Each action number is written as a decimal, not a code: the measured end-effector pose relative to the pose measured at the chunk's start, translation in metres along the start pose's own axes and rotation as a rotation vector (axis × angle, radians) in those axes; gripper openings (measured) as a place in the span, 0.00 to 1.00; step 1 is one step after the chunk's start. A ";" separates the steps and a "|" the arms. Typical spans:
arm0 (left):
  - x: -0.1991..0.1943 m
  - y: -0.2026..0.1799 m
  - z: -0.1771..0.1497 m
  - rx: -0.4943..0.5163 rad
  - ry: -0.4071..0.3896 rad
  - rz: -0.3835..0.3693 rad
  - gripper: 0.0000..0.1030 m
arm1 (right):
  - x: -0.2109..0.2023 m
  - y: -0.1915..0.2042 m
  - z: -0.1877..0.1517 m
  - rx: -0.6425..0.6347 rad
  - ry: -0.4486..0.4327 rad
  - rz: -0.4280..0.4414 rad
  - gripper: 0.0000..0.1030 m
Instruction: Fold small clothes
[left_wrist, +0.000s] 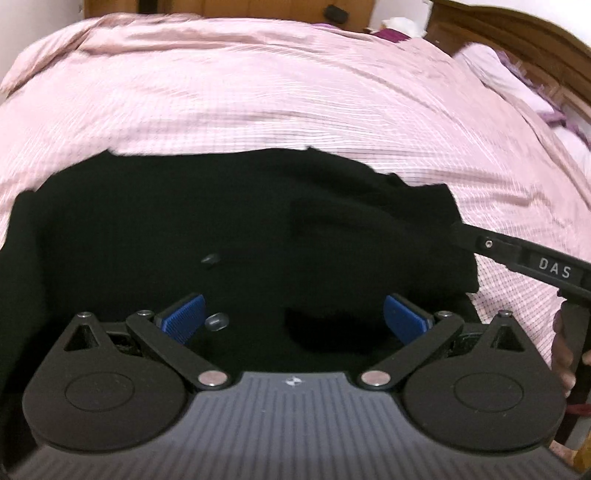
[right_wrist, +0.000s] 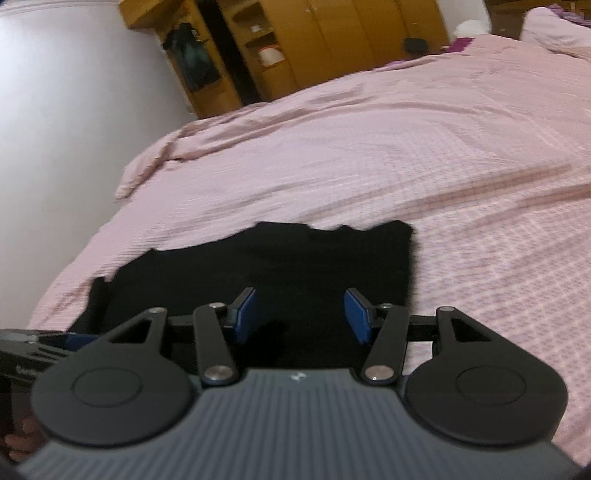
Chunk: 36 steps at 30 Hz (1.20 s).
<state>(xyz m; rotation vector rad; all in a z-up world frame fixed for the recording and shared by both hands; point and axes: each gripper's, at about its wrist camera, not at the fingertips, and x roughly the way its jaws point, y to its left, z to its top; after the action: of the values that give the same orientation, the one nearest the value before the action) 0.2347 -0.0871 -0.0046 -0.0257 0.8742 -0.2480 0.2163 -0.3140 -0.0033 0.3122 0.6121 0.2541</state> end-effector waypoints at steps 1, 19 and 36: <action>0.004 -0.009 0.001 0.020 -0.003 0.004 1.00 | -0.002 -0.004 -0.001 -0.001 -0.003 -0.018 0.54; 0.052 -0.024 0.007 0.121 -0.163 0.273 0.86 | 0.004 -0.019 -0.045 0.081 -0.008 -0.161 0.54; 0.028 0.048 0.011 -0.100 -0.135 0.158 0.88 | 0.001 -0.026 -0.027 0.045 -0.032 -0.156 0.54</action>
<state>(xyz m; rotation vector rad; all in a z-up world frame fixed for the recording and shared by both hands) 0.2699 -0.0474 -0.0247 -0.0649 0.7497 -0.0539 0.2048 -0.3317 -0.0338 0.3096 0.6079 0.0855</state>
